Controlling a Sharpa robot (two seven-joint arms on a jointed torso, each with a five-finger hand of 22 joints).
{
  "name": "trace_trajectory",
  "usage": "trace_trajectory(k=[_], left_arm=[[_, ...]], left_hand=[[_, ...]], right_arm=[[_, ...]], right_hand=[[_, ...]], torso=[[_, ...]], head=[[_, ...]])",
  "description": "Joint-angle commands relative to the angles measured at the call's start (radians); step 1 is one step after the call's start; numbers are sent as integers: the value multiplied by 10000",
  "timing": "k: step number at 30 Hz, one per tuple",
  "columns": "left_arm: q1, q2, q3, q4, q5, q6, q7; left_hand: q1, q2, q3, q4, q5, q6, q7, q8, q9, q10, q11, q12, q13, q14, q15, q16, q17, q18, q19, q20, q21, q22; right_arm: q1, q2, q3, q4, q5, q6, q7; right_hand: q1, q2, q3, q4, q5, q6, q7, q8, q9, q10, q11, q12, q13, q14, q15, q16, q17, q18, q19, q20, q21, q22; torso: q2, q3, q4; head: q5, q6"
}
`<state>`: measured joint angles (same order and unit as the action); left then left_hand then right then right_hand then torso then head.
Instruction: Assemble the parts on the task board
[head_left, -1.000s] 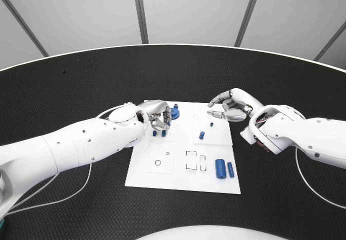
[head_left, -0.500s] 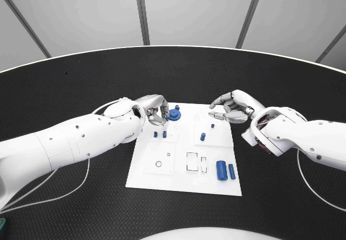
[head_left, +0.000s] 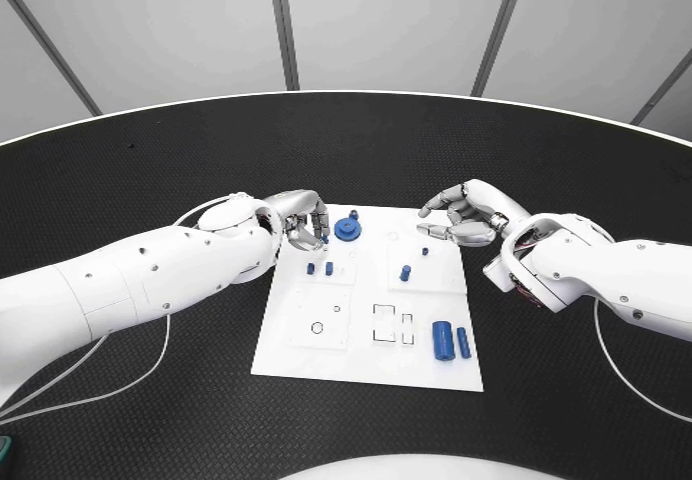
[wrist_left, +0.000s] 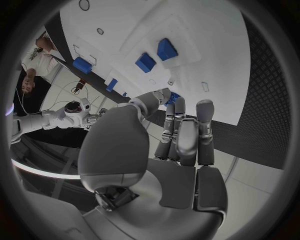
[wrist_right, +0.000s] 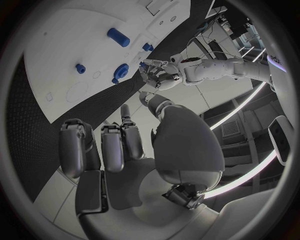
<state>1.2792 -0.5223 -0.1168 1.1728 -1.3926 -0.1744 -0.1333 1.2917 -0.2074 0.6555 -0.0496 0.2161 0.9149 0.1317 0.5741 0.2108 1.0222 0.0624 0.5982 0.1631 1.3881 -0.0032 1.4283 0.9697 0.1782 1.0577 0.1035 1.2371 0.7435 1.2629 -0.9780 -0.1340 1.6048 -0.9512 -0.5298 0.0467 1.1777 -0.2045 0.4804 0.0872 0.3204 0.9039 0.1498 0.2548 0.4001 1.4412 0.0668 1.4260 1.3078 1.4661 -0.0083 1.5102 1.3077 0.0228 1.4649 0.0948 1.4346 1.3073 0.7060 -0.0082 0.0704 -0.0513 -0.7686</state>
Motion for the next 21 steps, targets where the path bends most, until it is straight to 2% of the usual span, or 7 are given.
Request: trace_trajectory(k=[1, 6, 21], left_arm=[[3, -30, -1, -20, 10, 70, -5], [4, -58, -2, -42, 30, 118, 5], [-1, 73, -4, -172, 38, 235, 2]], left_hand=[[-86, -13, -69, -14, -51, 53, -30, -7, 3, 86, -9, -46, -10, 42, -22, -20, -26, -150, 67, -31, 39, -16], [-86, -13, -69, -14, -51, 53, -30, -7, 3, 86, -9, -46, -10, 42, -22, -20, -26, -150, 67, -31, 39, -16], [-91, -12, -71, -10, -52, 57, -33, -13, 1, 92, -11, -55, -13, 46, -24, -21, -31, -152, 75, -32, 42, -9]], right_arm=[[0, 6, 0, -2, 0, 1, 1], [0, 18, 0, -12, 0, 2, 6], [0, 29, -1, -11, 0, 6, 7]], right_hand=[[15, -11, 38, 34, 62, -25, -17, 35, -10, 16, -45, -10, 1153, 734, -62, -47, 1276, 175, 389, -80, -35, 1157], [15, -11, 38, 34, 62, -25, -17, 35, -10, 16, -45, -10, 1153, 734, -62, -47, 1276, 175, 389, -80, -35, 1157], [15, -11, 38, 34, 62, -25, -17, 35, -10, 16, -45, -10, 1153, 734, -62, -47, 1276, 175, 389, -80, -35, 1157]], torso=[[1, -9, 3], [5, -19, -12], [17, 1, -24]], head=[[30, -11], [54, -7], [61, -49]])
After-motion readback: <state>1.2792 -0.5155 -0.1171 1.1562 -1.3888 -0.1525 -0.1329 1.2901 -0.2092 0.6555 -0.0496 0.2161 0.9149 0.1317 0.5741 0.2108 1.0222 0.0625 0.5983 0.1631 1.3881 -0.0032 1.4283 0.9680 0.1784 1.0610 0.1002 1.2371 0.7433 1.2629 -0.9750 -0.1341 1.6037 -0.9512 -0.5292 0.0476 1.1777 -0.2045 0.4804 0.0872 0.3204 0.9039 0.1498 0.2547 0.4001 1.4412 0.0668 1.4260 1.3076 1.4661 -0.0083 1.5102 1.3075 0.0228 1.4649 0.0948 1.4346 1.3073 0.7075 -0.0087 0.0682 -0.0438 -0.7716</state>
